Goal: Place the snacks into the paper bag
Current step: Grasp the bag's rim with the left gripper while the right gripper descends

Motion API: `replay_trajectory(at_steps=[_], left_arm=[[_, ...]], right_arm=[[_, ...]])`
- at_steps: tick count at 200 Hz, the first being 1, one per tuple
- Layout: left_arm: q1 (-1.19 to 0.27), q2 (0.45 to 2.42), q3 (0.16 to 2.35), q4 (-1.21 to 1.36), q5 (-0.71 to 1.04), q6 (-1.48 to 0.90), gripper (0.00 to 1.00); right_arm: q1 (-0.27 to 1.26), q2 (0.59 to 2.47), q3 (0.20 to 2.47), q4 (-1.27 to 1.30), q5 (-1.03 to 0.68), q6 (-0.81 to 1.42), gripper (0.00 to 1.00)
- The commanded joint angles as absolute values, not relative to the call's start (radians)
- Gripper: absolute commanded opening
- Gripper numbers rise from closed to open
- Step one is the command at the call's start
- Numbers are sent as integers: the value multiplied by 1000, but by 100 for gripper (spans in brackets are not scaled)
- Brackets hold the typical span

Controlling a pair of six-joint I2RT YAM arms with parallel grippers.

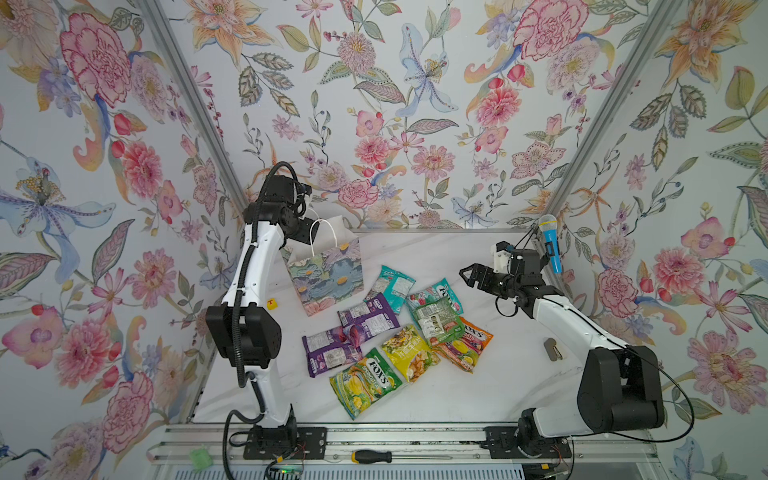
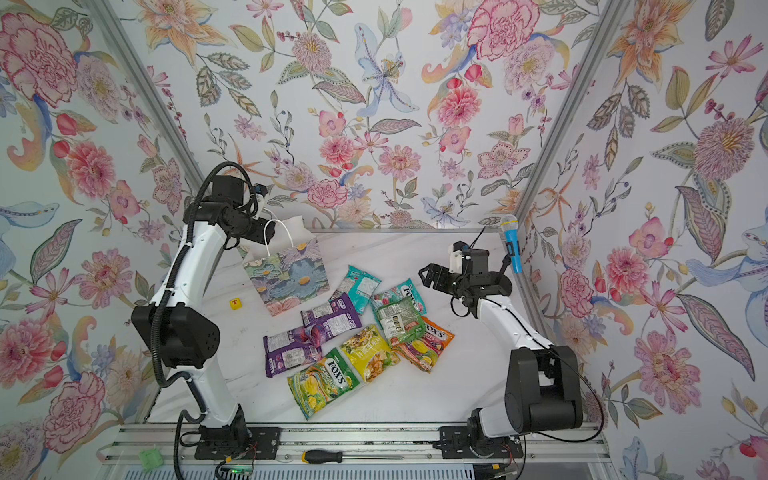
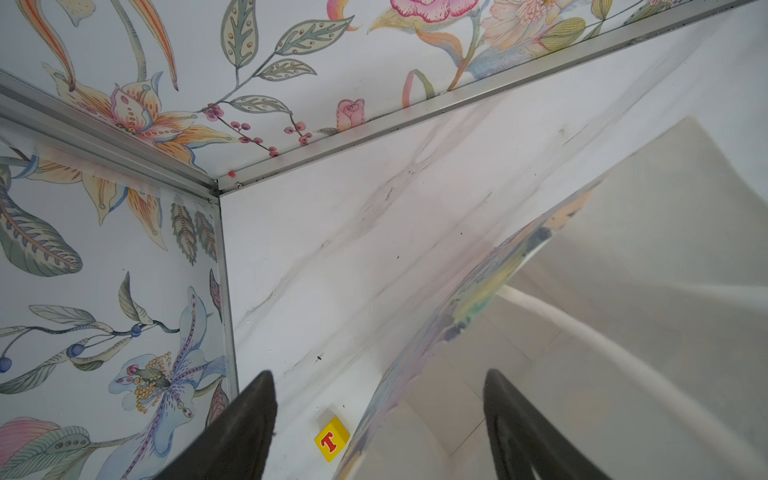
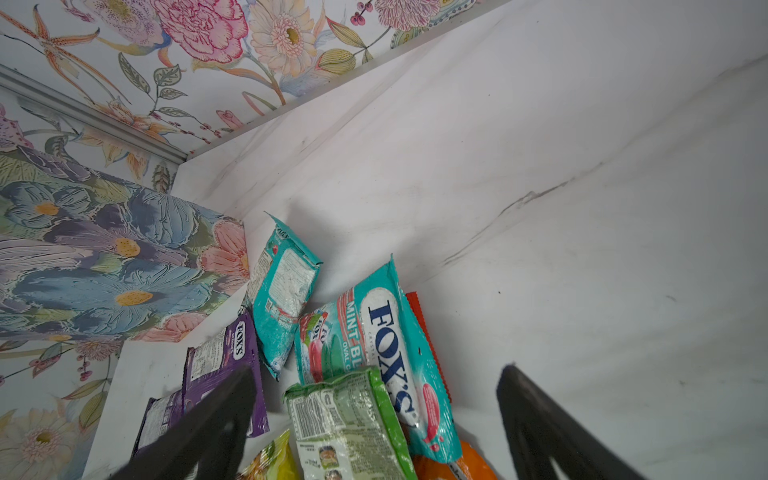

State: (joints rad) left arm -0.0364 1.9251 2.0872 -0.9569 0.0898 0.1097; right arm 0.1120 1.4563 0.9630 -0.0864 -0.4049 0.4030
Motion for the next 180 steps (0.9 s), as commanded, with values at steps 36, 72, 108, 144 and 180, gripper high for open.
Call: replay_trajectory(at_steps=[36, 72, 108, 144, 180], left_arm=[[-49, 1963, 2089, -963, 25, 123, 74], [-52, 1953, 2092, -966, 35, 123, 62], [-52, 1931, 2079, -969, 55, 122, 43], [-54, 1898, 2042, -970, 57, 111, 34], [-54, 1847, 1985, -968, 62, 77, 21]], right_arm=[[115, 1427, 947, -98, -418, 379, 89], [115, 1436, 949, -93, -427, 379, 79], [114, 1444, 954, -89, -437, 379, 70], [115, 1464, 960, -87, -469, 379, 64], [117, 1486, 962, -85, -516, 374, 55]])
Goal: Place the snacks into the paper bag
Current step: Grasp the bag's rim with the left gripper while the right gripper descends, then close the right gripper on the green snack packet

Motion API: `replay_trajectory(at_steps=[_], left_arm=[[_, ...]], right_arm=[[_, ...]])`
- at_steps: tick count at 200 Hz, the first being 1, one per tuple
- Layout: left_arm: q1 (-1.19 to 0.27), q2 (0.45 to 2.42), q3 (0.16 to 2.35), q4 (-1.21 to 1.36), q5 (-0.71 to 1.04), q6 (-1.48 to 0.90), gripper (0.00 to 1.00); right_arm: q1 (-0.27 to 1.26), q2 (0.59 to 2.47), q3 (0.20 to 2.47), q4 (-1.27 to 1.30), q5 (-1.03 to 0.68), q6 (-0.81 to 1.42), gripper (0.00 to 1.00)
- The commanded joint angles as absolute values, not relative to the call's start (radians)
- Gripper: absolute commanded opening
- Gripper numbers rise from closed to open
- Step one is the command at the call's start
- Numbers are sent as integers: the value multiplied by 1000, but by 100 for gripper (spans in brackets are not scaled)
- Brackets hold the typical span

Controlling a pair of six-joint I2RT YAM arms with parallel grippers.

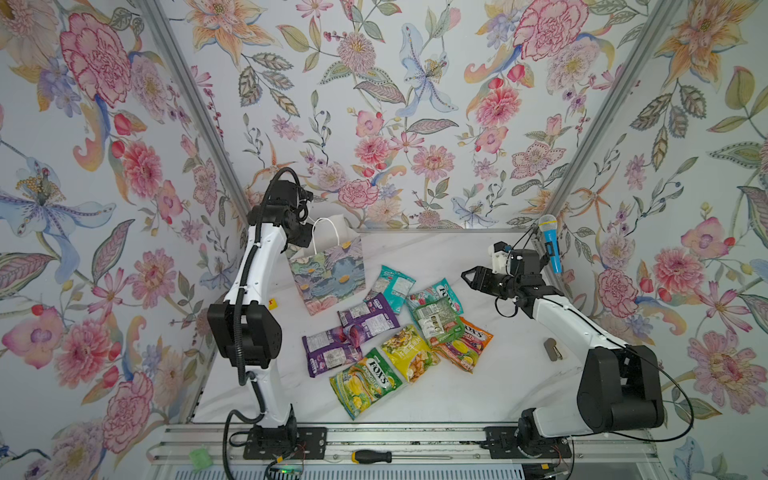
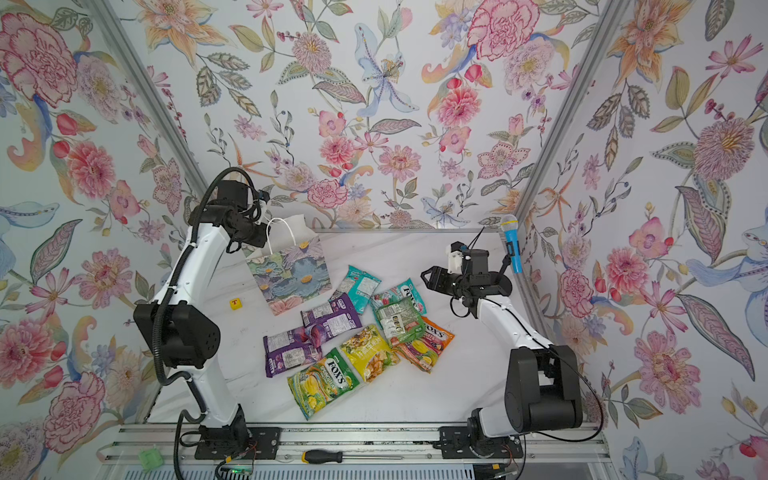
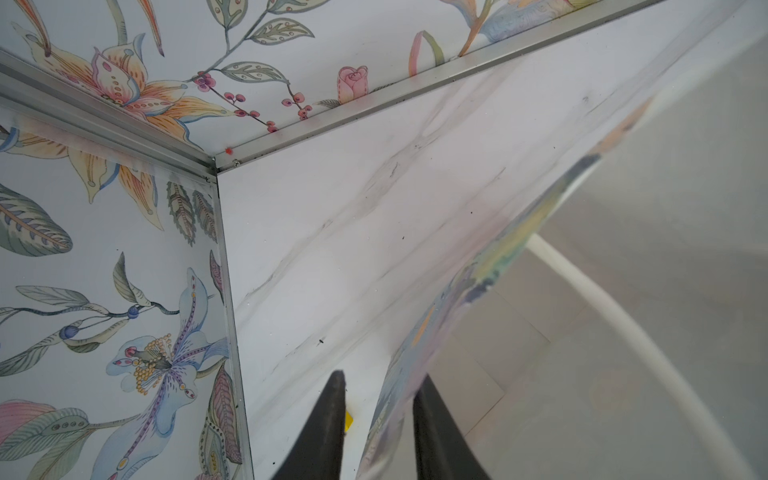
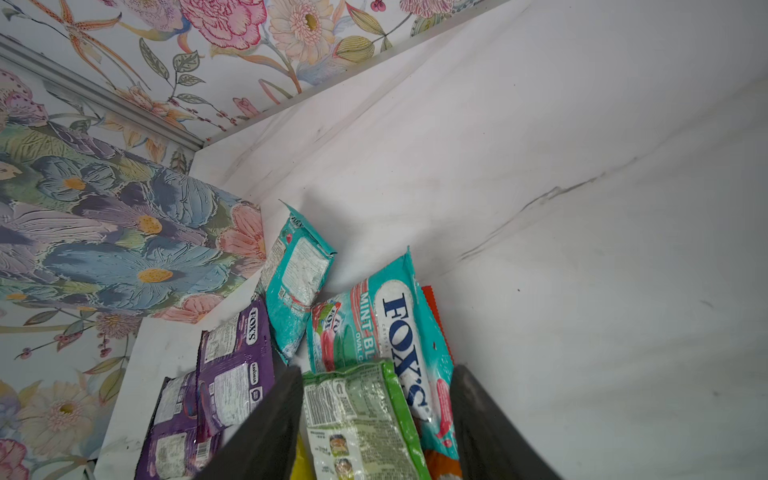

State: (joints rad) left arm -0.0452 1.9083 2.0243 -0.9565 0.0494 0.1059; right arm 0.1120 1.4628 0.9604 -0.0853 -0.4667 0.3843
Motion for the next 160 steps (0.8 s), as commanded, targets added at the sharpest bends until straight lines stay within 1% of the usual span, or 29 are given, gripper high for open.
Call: replay_trajectory(at_steps=[1, 34, 56, 98, 134, 160], left_arm=[[-54, 1846, 1983, -967, 62, 76, 20], [-54, 1823, 1965, -990, 24, 42, 8], [-54, 1821, 1983, -1013, 0, 26, 4], [-54, 1809, 1960, -1044, 73, 0, 0], [-54, 1790, 1946, -1052, 128, -20, 0], [-52, 1778, 1946, -1046, 135, -20, 0]], right_arm=[[117, 1487, 962, -86, -518, 374, 55], [129, 1545, 998, -148, -569, 337, 54], [140, 1583, 1020, -177, -582, 319, 55], [152, 1615, 1019, -234, -598, 290, 53], [152, 1563, 956, -279, -578, 277, 53], [156, 1523, 904, -300, -564, 284, 53]])
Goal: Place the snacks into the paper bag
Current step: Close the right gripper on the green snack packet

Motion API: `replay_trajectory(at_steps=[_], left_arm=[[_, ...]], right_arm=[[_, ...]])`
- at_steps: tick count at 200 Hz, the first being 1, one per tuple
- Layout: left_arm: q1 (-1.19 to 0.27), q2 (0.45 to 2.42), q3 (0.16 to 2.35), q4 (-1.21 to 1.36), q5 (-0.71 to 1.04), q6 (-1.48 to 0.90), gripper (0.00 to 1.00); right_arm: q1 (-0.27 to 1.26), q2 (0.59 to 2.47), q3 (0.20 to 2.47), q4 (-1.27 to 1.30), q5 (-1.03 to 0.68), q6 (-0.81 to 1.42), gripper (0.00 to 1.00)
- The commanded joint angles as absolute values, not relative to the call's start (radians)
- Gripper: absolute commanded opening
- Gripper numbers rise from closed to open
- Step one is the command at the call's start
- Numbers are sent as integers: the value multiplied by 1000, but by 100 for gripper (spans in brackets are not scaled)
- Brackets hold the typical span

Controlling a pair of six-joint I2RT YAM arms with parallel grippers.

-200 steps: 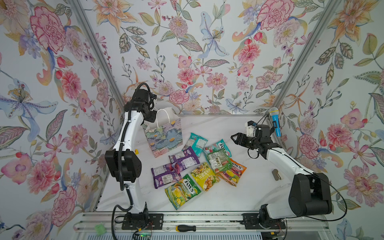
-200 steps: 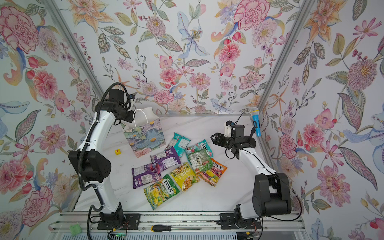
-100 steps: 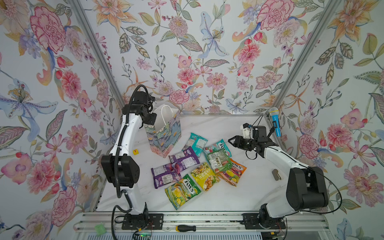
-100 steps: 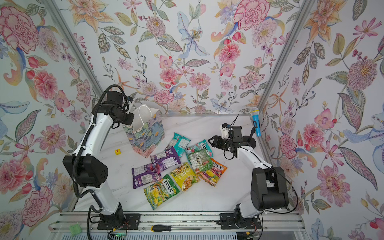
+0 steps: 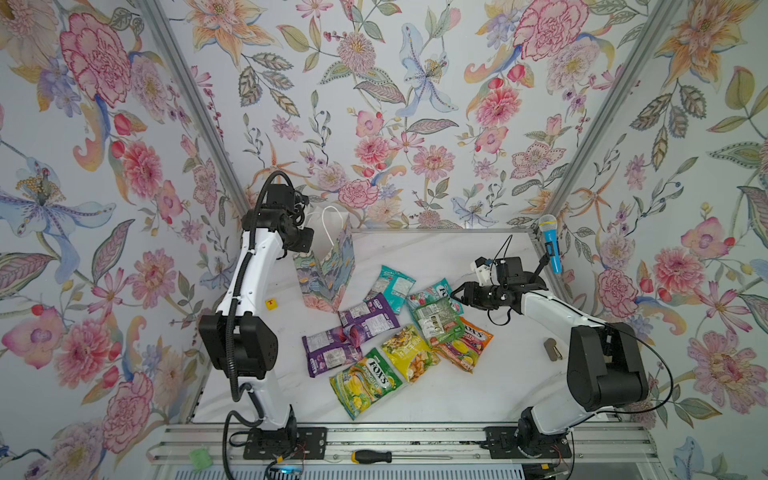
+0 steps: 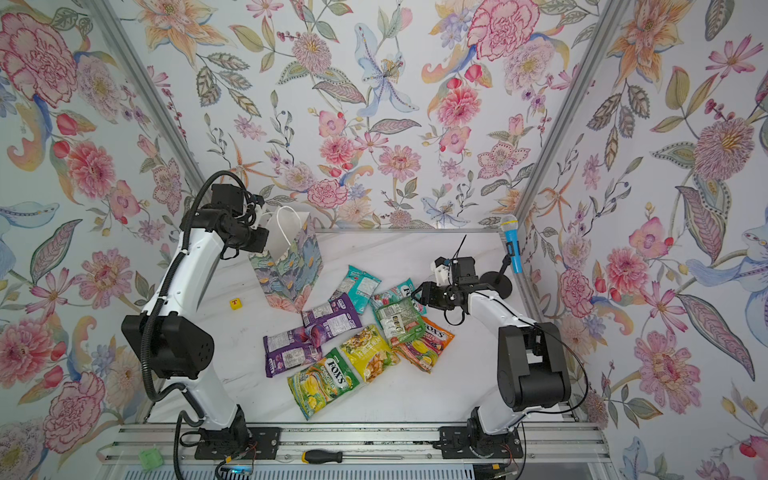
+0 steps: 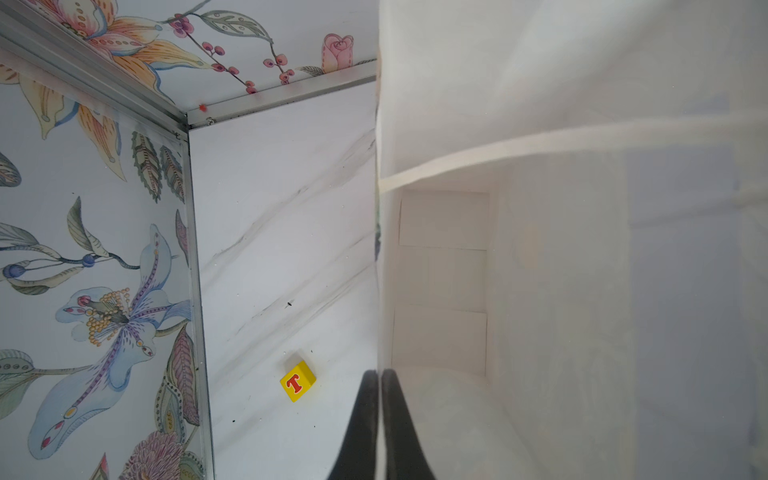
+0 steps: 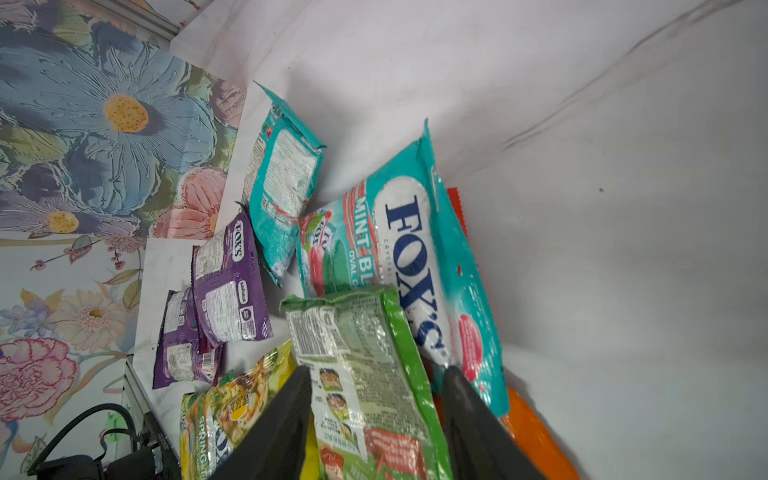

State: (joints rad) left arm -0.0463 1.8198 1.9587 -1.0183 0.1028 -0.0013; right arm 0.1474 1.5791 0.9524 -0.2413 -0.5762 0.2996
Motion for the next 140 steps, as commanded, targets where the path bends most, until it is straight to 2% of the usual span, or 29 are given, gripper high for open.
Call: replay_trajectory(at_steps=[1, 41, 80, 140], left_arm=[[-52, 1778, 1945, -1046, 135, -20, 0], [-51, 1778, 1932, -1033, 146, -21, 0], [-41, 1791, 1927, -1028, 185, -35, 0], [-17, 1762, 1879, -1006, 252, -31, 0]], right_arm=[[156, 1521, 902, -300, -563, 284, 53], [173, 1480, 815, -266, -546, 318, 54], [203, 1523, 803, -224, -546, 329, 54], [222, 1555, 804, -213, -526, 321, 49]])
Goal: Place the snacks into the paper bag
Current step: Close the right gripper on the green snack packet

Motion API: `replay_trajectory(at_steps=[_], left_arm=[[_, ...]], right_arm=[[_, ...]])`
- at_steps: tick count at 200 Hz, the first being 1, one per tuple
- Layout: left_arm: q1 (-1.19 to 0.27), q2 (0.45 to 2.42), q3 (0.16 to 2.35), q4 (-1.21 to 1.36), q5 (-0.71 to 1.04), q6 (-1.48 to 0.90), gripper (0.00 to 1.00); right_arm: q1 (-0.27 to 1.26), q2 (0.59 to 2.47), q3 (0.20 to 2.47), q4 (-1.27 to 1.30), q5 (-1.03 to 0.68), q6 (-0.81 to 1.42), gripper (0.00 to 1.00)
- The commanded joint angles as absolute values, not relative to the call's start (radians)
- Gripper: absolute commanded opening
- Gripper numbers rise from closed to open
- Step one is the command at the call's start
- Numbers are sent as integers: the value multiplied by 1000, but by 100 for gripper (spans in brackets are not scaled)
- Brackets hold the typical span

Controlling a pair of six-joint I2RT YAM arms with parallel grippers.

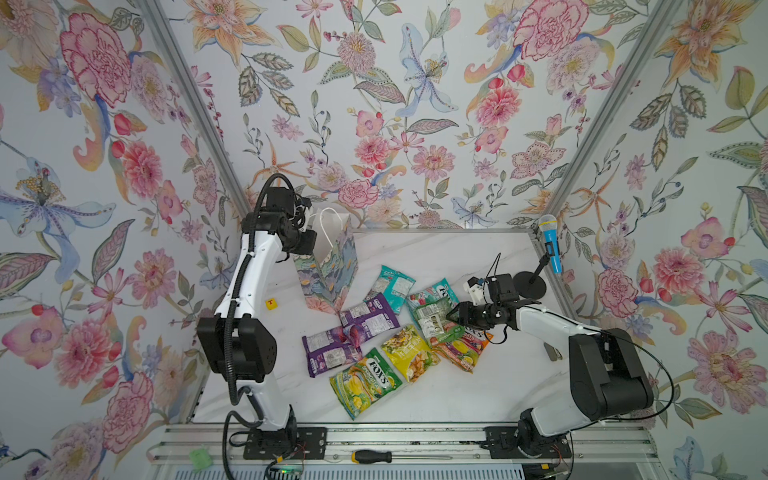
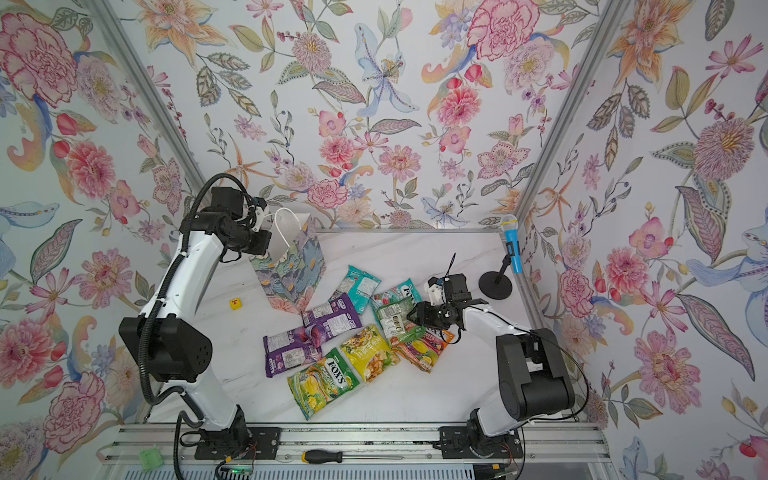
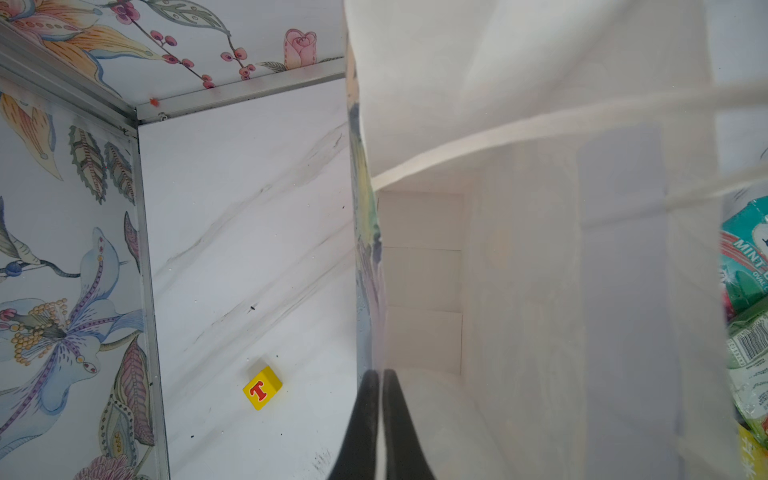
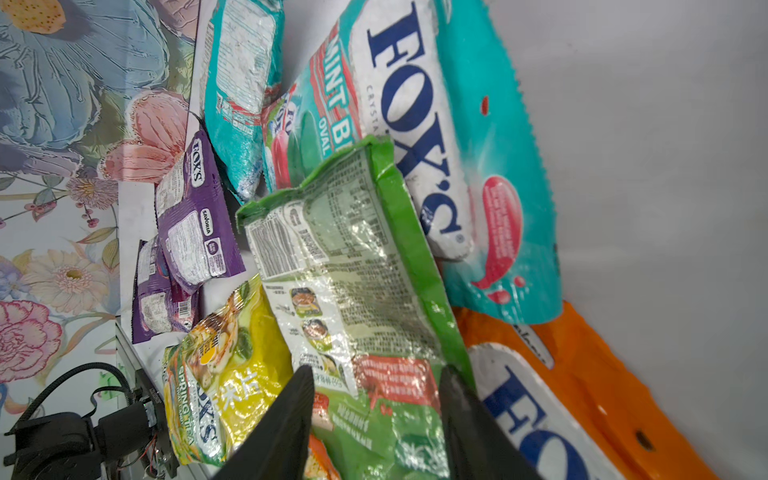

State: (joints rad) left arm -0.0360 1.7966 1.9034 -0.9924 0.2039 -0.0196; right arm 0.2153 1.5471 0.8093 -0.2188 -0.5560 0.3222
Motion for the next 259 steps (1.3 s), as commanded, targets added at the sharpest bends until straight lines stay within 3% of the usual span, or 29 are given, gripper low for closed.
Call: replay_trajectory(at_steps=[1, 63, 146, 182, 219, 259], left_arm=[[-17, 1761, 1879, -1005, 253, -31, 0], [-9, 1741, 1866, -994, 270, -34, 0], [-5, 1773, 1888, -994, 250, -32, 0], [-3, 1789, 1908, -1000, 265, -31, 0], [-3, 1787, 1905, -998, 281, -32, 0], [-2, 1778, 1905, -997, 297, -35, 0]], right_arm=[[222, 1554, 804, -213, -526, 319, 49], [190, 1436, 800, -260, -463, 313, 50], [195, 1546, 776, -191, -537, 337, 46], [208, 1578, 782, -153, -591, 358, 31], [212, 1572, 792, -117, -644, 396, 0], [237, 1473, 859, -153, -651, 438, 0]])
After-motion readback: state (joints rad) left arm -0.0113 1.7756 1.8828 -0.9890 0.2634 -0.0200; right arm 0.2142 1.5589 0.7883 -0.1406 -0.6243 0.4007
